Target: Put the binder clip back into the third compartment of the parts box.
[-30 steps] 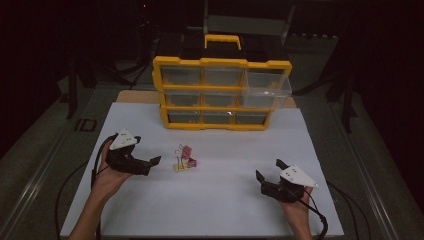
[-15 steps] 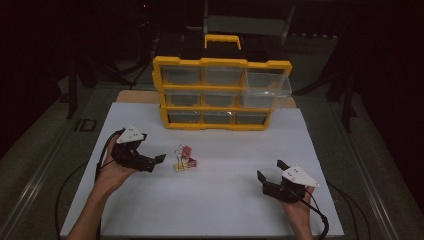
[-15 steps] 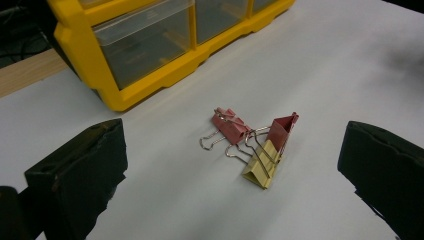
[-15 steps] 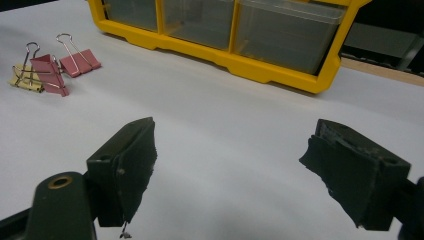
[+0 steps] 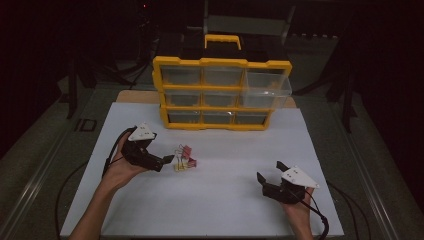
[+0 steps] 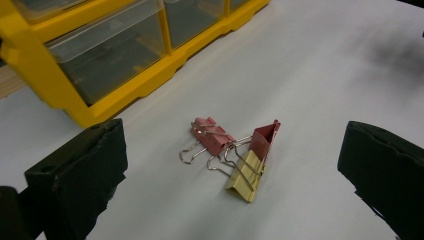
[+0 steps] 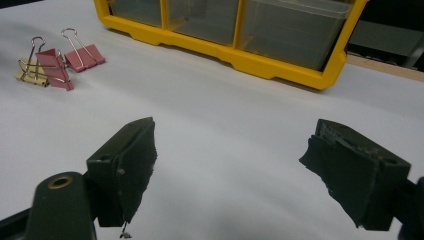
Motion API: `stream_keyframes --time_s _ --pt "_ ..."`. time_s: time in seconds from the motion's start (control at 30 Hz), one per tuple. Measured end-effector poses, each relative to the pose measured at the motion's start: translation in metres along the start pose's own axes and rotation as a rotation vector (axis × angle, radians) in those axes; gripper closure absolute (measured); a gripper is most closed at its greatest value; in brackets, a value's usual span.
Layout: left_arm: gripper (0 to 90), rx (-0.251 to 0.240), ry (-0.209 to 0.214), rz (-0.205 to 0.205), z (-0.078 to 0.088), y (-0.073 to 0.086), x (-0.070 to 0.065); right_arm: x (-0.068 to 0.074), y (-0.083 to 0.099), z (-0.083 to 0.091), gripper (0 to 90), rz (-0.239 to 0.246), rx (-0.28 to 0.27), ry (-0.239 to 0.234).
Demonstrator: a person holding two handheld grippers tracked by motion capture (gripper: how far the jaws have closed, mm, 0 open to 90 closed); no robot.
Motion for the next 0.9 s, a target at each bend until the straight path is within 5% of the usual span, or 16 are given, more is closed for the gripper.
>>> stream_keyframes --time_s 0.63,0.9 --pt "8.8 0.093 0.069 -0.049 -0.025 0.002 -0.019 -0.001 0.002 -0.002 18.3 0.001 0.009 -0.005" --pt "15.4 0.147 0.049 -0.098 -0.035 0.006 -0.025 -0.001 0.001 -0.002 18.4 -0.001 0.008 -0.009"
Point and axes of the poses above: each handheld gripper's, and its own axes: z roughly backward along the jaws, y roughly out of its underside, x roughly to its left, the point moved 6 cm from there along -z, roughly forward along the jaws, and after that the axes turned 7 degrees about x, right-handed, at the moved point
